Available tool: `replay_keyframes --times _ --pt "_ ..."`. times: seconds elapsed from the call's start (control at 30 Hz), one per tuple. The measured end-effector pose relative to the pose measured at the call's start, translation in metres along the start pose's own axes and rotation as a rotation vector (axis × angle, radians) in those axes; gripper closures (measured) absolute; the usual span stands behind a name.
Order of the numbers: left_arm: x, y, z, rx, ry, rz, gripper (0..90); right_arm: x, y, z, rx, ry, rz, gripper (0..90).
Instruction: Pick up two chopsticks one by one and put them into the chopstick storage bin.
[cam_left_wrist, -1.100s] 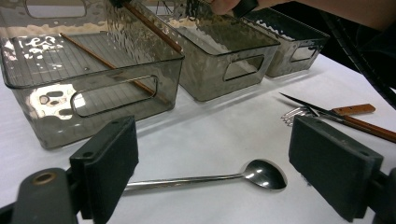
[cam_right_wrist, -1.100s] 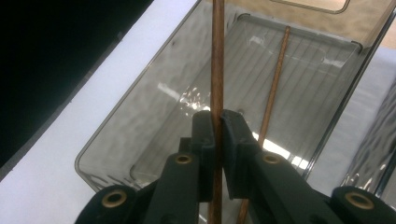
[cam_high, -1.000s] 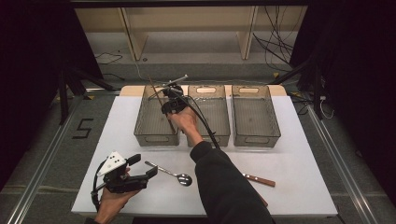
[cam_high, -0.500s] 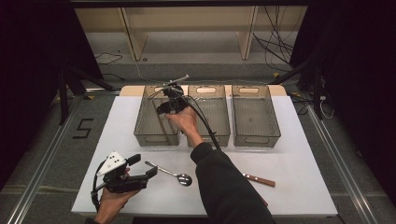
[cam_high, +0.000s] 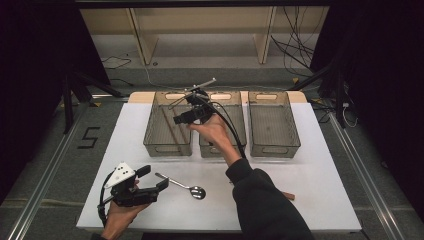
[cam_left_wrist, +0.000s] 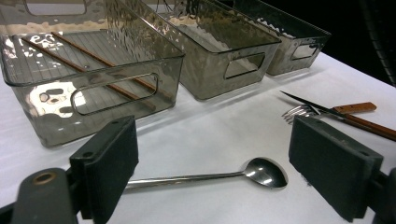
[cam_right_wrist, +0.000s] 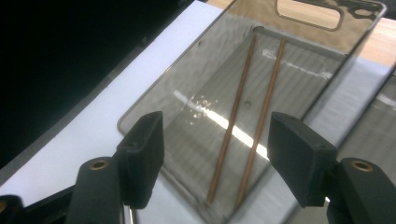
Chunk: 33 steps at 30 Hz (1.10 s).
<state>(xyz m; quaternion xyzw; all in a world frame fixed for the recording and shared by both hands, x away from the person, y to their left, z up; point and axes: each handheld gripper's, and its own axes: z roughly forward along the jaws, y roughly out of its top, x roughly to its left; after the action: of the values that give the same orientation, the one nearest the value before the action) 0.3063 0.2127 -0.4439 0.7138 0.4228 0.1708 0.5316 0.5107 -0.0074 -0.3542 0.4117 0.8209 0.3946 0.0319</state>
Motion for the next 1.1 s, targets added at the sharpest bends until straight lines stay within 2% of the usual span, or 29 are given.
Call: replay_keyframes --times 0.3,0.37,0.5,0.77,1.1 --pt "0.001 0.0 0.0 0.003 0.003 -0.004 15.5 -0.01 -0.029 -0.036 -0.028 0.01 -0.015 30.7" --pt "0.001 0.0 0.0 0.003 0.003 -0.004 15.5 -0.012 -0.035 -0.045 -0.037 0.026 -0.015 30.4" --pt "0.001 -0.001 0.0 0.004 0.005 -0.004 15.5 -0.015 -0.049 -0.061 -0.05 0.03 -0.025 30.4" --pt "0.002 -0.001 0.0 0.006 0.007 -0.003 15.5 -0.023 -0.084 -0.09 -0.047 0.019 -0.043 30.3" --pt "0.001 -0.001 0.002 0.009 0.011 -0.004 15.5 -0.043 -0.122 -0.112 -0.061 0.002 0.001 30.1"
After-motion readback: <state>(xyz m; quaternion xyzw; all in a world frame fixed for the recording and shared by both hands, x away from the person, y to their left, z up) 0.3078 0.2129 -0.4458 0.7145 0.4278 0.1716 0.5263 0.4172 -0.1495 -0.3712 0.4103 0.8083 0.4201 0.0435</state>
